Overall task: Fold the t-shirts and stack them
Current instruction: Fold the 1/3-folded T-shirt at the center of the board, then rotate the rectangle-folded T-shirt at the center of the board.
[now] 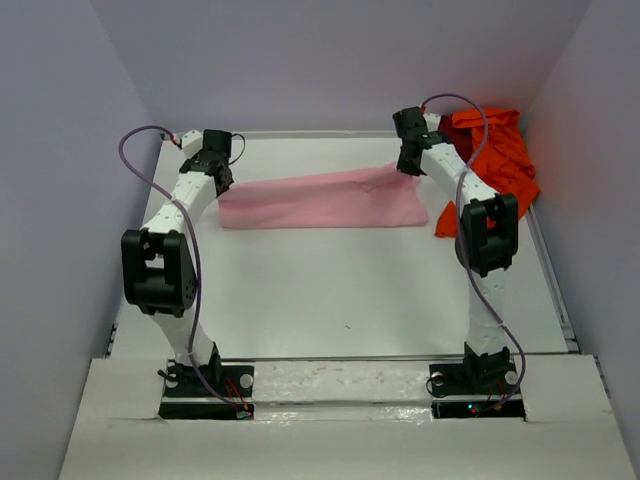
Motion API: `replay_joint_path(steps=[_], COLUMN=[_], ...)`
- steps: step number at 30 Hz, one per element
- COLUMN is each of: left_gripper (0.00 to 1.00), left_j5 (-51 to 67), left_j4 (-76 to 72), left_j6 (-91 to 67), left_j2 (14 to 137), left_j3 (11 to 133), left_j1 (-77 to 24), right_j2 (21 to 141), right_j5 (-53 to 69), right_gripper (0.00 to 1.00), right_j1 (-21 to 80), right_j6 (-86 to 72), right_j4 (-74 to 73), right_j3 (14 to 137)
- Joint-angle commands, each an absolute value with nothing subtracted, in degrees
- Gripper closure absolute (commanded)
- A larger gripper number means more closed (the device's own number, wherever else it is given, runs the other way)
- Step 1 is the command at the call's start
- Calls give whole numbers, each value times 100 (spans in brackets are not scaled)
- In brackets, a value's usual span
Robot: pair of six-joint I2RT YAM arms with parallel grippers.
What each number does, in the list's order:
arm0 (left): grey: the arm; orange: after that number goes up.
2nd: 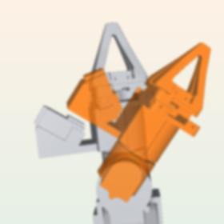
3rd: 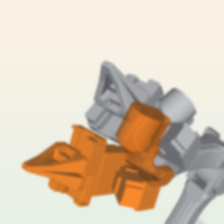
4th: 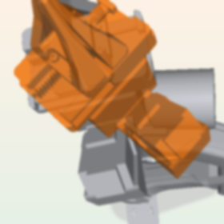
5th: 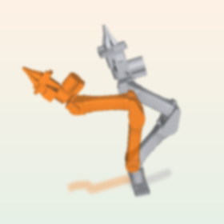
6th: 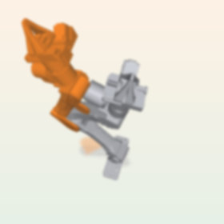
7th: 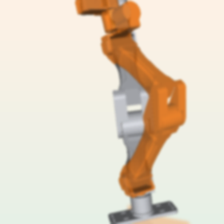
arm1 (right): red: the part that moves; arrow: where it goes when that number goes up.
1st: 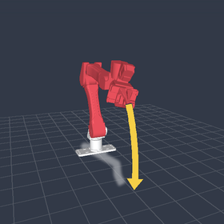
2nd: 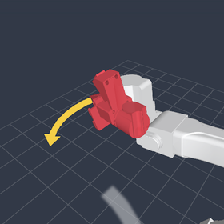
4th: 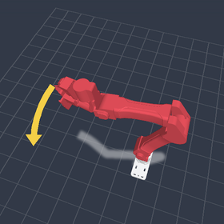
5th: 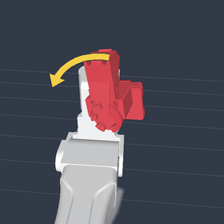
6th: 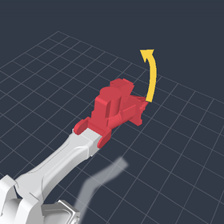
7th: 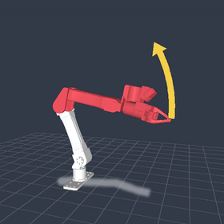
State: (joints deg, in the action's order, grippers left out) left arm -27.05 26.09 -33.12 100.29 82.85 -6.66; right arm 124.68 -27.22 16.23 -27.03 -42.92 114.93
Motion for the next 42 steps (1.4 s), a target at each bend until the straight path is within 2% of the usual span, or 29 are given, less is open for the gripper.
replay_joint_path(steps=[1, 2, 3, 4, 7, 8, 15, 23, 28, 34, 42], left_gripper=[81, 73, 59, 55, 45, 44, 44, 44, 44, 45, 45], left_j5=[-2769, -2769, -2786, -2821, -2927, -2988, -2804, -2268, -1609, -1521, -1661], left_j4=[2303, 2259, 2180, 2162, 2004, 1987, 1986, 1758, 1644, 1538, 1398], left_j6=[-3357, -3357, -3366, -3392, -3436, -3419, -3410, -3419, -3445, -3287, -2971], left_j2=[10195, 10204, 10204, 10195, 10081, 10072, 9792, 9580, 10027, 10589, 11039], left_j3=[8148, 8069, 8034, 8007, 7849, 7840, 7779, 7208, 7356, 7786, 8059], left_j1=[-650, -650, -650, -650, -650, -650, -685, -1194, -1696, -1960, -1943], right_j2=[12665, 12735, 12761, 12779, 12788, 12779, 12490, 11831, 11418, 11189, 11408], right_j5=[-2778, -2743, -2742, -2733, -2698, -2690, -2585, -2066, -1829, -1617, -1529], right_gripper=[95, 87, 74, 56, 40, 38, 36, 37, 37, 38, 39], right_j1=[1556, 1556, 1503, 1503, 1503, 1503, 1503, 1687, 1802, 1802, 1802], right_j6=[-2803, -2795, -2786, -2786, -2725, -2690, -2628, -2724, -2900, -2962, -2909], right_j4=[-4149, -4140, -4131, -4122, -4070, -4052, -4025, -3859, -3832, -3604, -3463], right_j3=[11760, 11768, 11786, 11786, 11830, 11839, 11681, 10627, 9889, 9124, 9149])
